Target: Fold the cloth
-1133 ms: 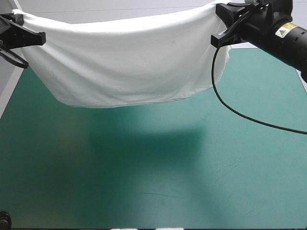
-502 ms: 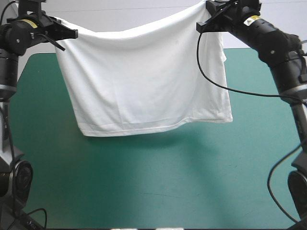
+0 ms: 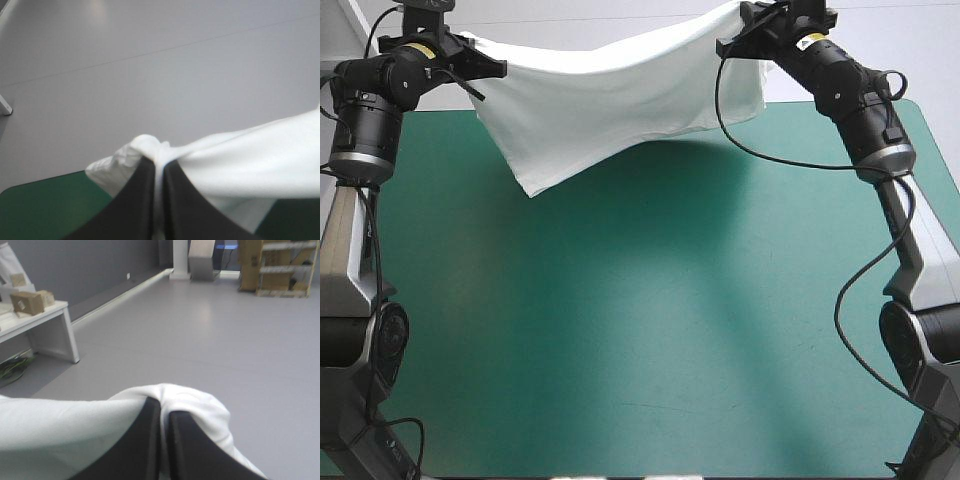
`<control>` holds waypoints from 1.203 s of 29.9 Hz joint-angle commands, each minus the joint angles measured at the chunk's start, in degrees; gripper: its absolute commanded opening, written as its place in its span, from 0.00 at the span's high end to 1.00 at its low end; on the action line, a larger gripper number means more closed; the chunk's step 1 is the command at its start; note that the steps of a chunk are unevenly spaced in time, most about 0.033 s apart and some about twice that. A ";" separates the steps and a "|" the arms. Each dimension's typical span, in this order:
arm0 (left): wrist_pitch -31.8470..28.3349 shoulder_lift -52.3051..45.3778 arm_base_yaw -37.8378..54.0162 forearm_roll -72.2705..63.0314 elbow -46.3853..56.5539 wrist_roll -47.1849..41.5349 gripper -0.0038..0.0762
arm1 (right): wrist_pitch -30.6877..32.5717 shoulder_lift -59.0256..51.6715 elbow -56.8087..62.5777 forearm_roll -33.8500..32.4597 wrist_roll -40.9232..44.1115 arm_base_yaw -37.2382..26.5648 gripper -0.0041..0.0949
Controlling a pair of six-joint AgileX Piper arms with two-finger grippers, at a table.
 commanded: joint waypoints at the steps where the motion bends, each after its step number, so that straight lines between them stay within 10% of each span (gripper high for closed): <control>1: 3.91 -2.92 -0.10 -1.46 -1.79 0.45 0.93 | 8.46 -3.22 -2.07 -0.63 4.20 -1.22 0.98; 10: 23.39 -3.80 -0.10 -4.34 7.17 3.58 0.93 | 47.39 -2.97 4.05 -15.39 16.40 -1.64 0.97; 26: 28.58 -32.78 -0.10 -0.02 64.55 -0.25 0.93 | 48.04 -31.09 57.70 -15.30 20.53 -0.86 0.97; 36: 24.03 -40.77 -0.10 0.39 73.42 0.28 0.90 | 48.04 -39.40 68.90 -15.07 16.69 -0.86 0.96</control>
